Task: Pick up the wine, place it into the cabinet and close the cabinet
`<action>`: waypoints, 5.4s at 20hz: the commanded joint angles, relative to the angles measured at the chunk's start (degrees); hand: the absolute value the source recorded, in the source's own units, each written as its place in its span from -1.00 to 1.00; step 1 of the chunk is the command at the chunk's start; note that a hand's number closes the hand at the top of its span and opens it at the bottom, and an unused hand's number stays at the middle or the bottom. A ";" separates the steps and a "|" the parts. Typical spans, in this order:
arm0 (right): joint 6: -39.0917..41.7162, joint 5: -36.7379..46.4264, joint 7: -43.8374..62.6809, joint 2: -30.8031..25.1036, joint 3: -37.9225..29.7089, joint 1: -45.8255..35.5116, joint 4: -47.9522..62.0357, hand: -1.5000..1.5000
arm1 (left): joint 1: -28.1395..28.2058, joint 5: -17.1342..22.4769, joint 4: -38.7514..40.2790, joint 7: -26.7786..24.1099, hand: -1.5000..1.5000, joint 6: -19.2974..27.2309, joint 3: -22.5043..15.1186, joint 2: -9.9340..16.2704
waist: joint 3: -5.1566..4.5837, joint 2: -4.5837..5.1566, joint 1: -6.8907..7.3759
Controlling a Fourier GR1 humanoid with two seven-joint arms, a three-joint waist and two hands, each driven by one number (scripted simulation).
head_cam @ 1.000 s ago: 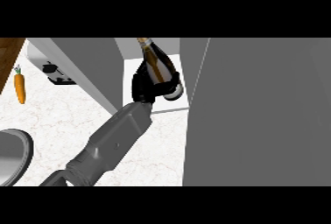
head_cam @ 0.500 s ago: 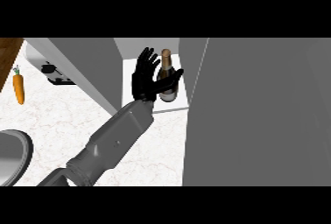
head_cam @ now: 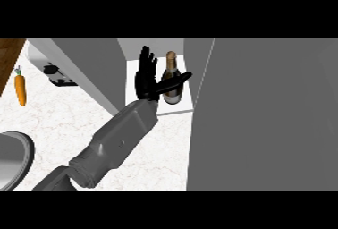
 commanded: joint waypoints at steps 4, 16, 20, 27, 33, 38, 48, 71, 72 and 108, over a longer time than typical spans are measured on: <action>0.20 -1.36 -0.89 -0.19 -1.90 -2.48 3.41 -1.00 | -2.64 -2.10 -0.16 -0.47 -1.00 2.55 -5.50 0.00 | 0.04 0.05 0.75; -0.52 -0.67 1.35 -0.27 -0.47 1.28 -1.04 -1.00 | -2.32 1.28 -4.35 -4.78 -1.00 3.80 -6.97 0.00 | 0.04 -0.70 1.97; -0.36 -0.02 0.09 0.24 0.00 0.79 0.96 -1.00 | 2.68 3.17 -10.72 -8.97 -1.00 4.30 -9.50 0.00 | 0.04 -0.88 2.66; -1.47 -1.84 3.71 -1.33 -2.47 -1.17 -1.17 -1.00 | 3.68 2.84 -13.76 -8.39 -1.00 2.56 -13.25 0.00 | 0.05 -1.37 4.58; -2.51 3.85 -0.05 1.43 2.04 3.34 -1.95 -1.00 | 5.02 1.68 -14.84 -9.10 -1.00 2.79 -14.73 0.00 | 0.06 -1.54 5.45; -1.81 1.06 2.28 -0.42 -0.38 4.37 -3.90 -1.00 | 7.69 -0.74 -17.70 -10.67 -1.00 5.48 -13.43 0.00 | 0.07 -1.71 6.20; -2.44 3.58 -0.23 0.51 0.08 4.15 -1.05 -1.00 | 18.50 -13.78 -29.50 -10.76 -1.00 6.77 -11.18 1.51 | 0.08 -1.97 7.53; 8.39 -5.29 4.09 -7.43 1.50 7.97 -10.28 1.00 | 44.23 -27.14 -77.47 0.96 1.00 -2.78 -12.10 36.12 | 0.06 -2.14 7.90; 9.79 -6.76 3.21 -8.21 0.41 8.21 -8.94 1.00 | 44.67 -26.18 -79.10 2.32 1.00 -3.83 -10.11 37.61 | 0.08 -2.07 7.83; -36.43 12.97 13.26 1.28 44.94 -26.45 5.03 1.00 | 81.97 -14.57 -80.46 -11.10 -1.00 -37.86 17.87 67.15 | -0.37 -2.51 11.11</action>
